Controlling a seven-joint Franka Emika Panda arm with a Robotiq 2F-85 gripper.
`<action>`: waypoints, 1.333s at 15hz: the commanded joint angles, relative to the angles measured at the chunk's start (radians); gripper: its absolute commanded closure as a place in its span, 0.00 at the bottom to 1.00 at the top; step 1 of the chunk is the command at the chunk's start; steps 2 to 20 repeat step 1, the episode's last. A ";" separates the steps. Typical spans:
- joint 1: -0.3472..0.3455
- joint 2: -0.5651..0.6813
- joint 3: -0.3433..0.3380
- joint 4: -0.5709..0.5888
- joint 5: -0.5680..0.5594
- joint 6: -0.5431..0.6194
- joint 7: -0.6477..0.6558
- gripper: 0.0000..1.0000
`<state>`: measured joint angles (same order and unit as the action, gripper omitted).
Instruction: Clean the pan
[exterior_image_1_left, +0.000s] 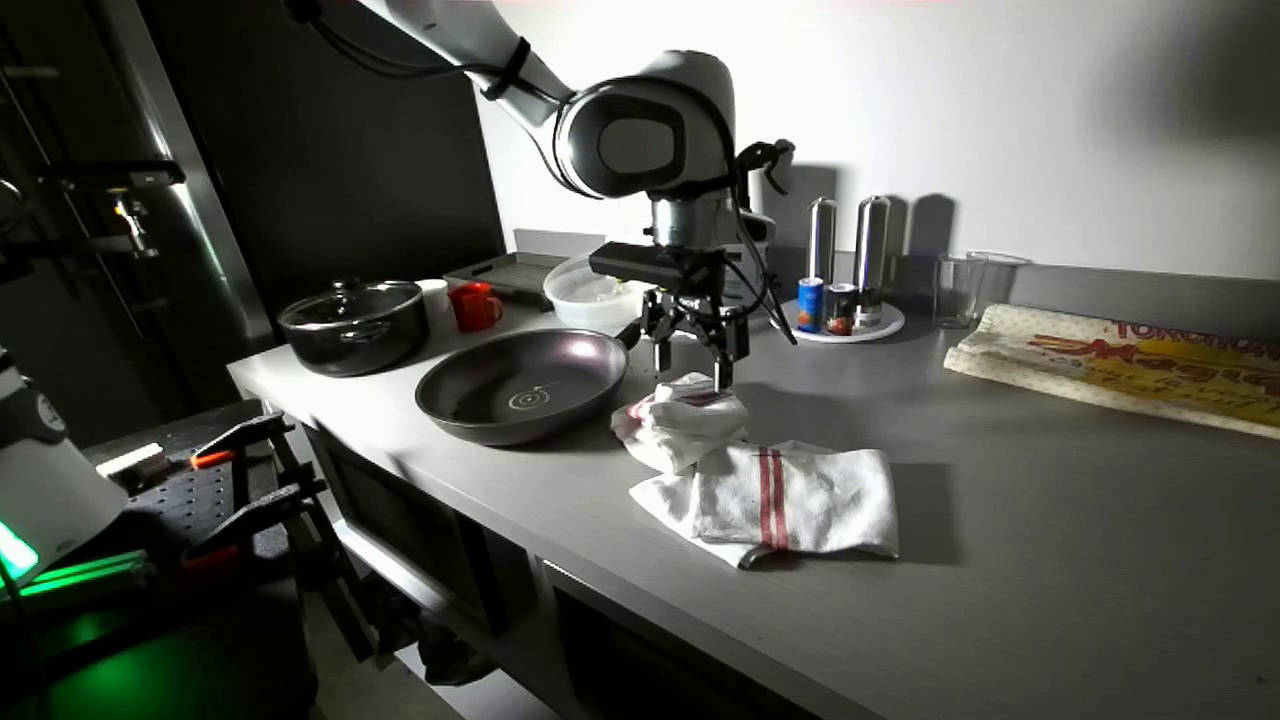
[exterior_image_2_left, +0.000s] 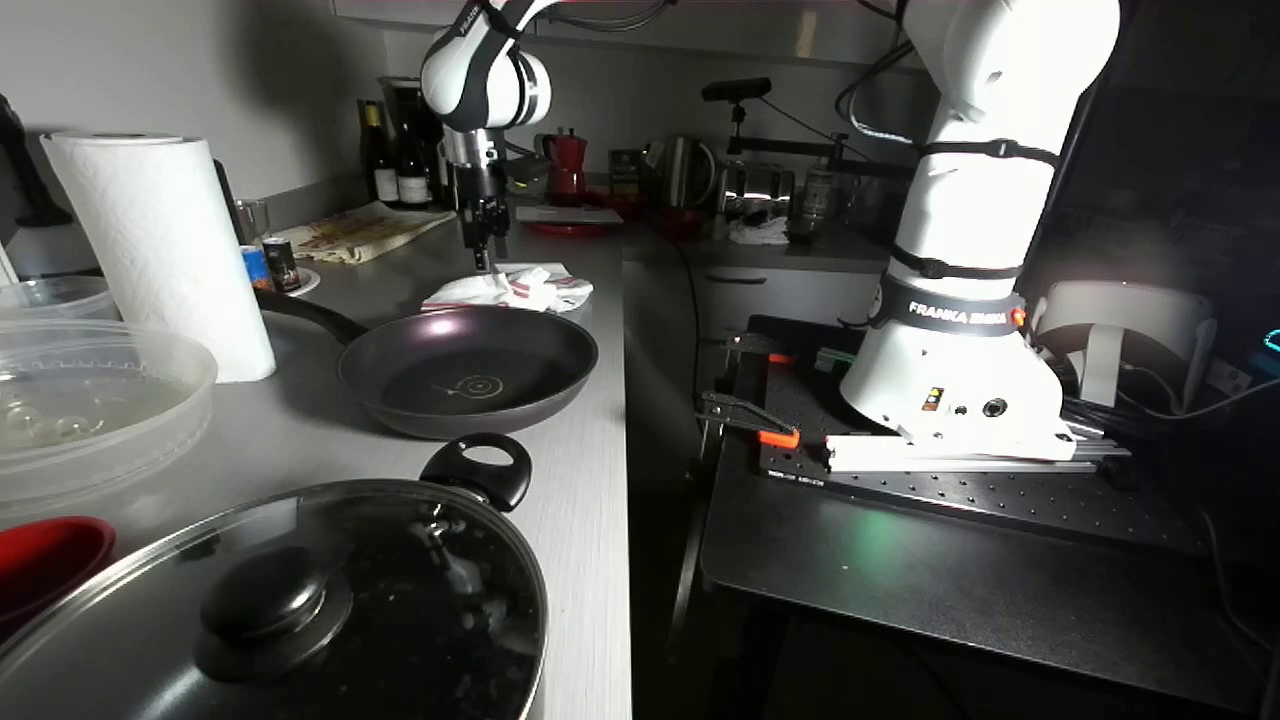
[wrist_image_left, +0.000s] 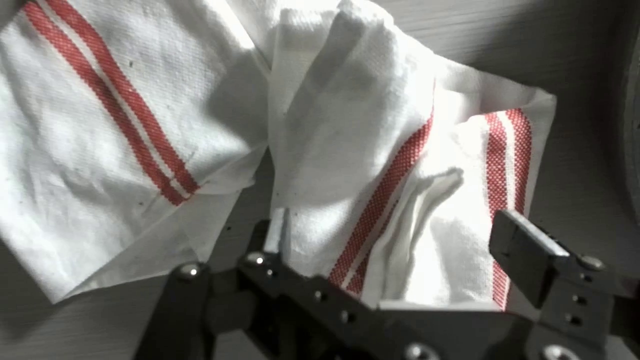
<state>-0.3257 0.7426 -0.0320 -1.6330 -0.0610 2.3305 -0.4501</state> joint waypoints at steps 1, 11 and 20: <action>0.001 -0.011 -0.004 -0.010 0.004 -0.001 -0.004 0.00; 0.001 -0.011 -0.004 -0.010 0.004 -0.001 -0.004 0.00; 0.001 -0.011 -0.004 -0.010 0.004 -0.001 -0.004 0.00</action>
